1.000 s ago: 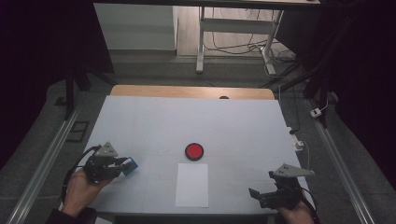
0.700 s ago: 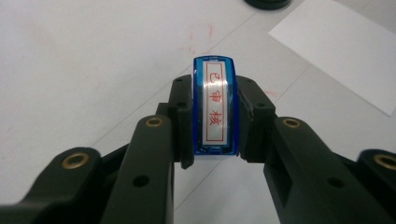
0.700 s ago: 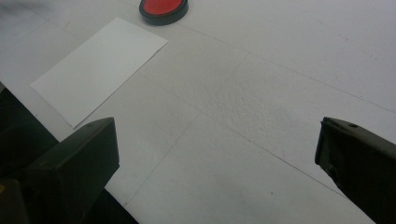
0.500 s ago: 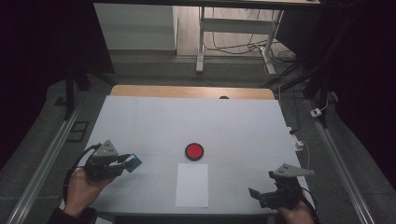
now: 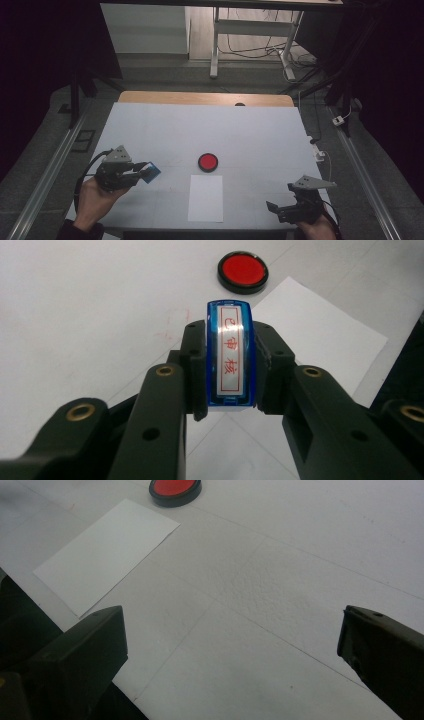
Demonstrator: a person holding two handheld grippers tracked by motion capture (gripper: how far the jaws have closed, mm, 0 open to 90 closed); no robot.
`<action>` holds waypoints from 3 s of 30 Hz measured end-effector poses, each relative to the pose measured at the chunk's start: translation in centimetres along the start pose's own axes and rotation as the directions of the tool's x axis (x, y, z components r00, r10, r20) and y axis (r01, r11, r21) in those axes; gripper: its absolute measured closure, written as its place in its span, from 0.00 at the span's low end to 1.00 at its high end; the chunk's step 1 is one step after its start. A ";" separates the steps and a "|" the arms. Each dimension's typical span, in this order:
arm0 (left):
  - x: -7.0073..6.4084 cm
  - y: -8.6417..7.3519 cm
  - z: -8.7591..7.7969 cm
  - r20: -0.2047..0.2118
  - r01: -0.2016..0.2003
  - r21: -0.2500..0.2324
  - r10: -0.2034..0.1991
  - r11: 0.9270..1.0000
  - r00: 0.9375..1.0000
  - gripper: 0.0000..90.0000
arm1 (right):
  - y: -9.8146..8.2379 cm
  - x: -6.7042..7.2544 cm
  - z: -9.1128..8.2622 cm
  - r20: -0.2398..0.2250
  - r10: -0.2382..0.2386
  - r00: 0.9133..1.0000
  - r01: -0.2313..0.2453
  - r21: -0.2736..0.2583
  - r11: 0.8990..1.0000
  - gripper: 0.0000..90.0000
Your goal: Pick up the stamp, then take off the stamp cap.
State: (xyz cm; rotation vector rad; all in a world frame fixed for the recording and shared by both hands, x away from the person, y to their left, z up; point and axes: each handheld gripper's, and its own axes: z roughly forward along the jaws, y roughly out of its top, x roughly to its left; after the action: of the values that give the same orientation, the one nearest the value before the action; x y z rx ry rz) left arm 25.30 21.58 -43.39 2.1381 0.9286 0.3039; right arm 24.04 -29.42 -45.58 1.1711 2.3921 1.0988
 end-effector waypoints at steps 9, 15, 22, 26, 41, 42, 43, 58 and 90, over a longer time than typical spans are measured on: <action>-0.7 1.8 0.5 0.027 -0.027 -0.014 0.027 1.000 0.999 0.78 | 0.0 0.0 0.0 -0.003 -0.001 1.000 0.001 -0.001 1.000 0.00; -1.3 3.3 1.0 0.048 -0.060 -0.024 0.061 0.998 0.997 0.78 | 0.0 -0.1 0.0 -0.005 -0.002 1.000 0.002 -0.002 1.000 0.00; -2.1 4.8 1.7 0.070 -0.100 -0.025 0.102 0.995 0.992 0.78 | 0.0 -0.1 0.0 -0.007 -0.002 1.000 0.002 -0.003 1.000 0.00; -2.6 5.7 2.1 0.086 -0.117 -0.034 0.119 0.993 0.989 0.78 | 0.0 -0.1 0.0 -0.010 -0.001 1.000 0.001 -0.004 1.000 0.00; -3.7 7.5 3.9 0.135 -0.167 -0.036 0.170 0.985 0.976 0.78 | 0.0 0.0 0.0 -0.009 -0.004 1.000 0.003 -0.006 1.000 0.00; -3.7 7.6 4.0 0.140 -0.171 -0.036 0.174 0.985 0.975 0.78 | 0.0 0.0 -0.1 -0.009 -0.003 1.000 0.003 -0.005 1.000 0.00; -3.7 7.7 4.1 0.144 -0.169 -0.036 0.173 0.985 0.974 0.78 | 0.0 0.0 0.0 -0.009 -0.003 1.000 0.003 -0.006 1.000 0.00; -4.8 8.8 6.1 0.203 -0.218 -0.018 0.217 0.976 0.955 0.78 | 0.0 0.0 -0.1 -0.007 -0.006 1.000 0.006 -0.008 1.000 0.01; -5.5 8.1 7.2 0.258 -0.269 -0.022 0.265 0.963 0.929 0.78 | 0.1 0.4 -0.4 -0.003 -0.038 0.999 0.038 -0.047 0.998 0.01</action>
State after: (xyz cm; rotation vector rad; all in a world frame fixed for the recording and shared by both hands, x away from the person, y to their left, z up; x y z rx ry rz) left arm 29.11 10.08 -41.87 2.2523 0.4909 0.1451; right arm 23.62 -29.27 -45.25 1.1042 2.3681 1.1403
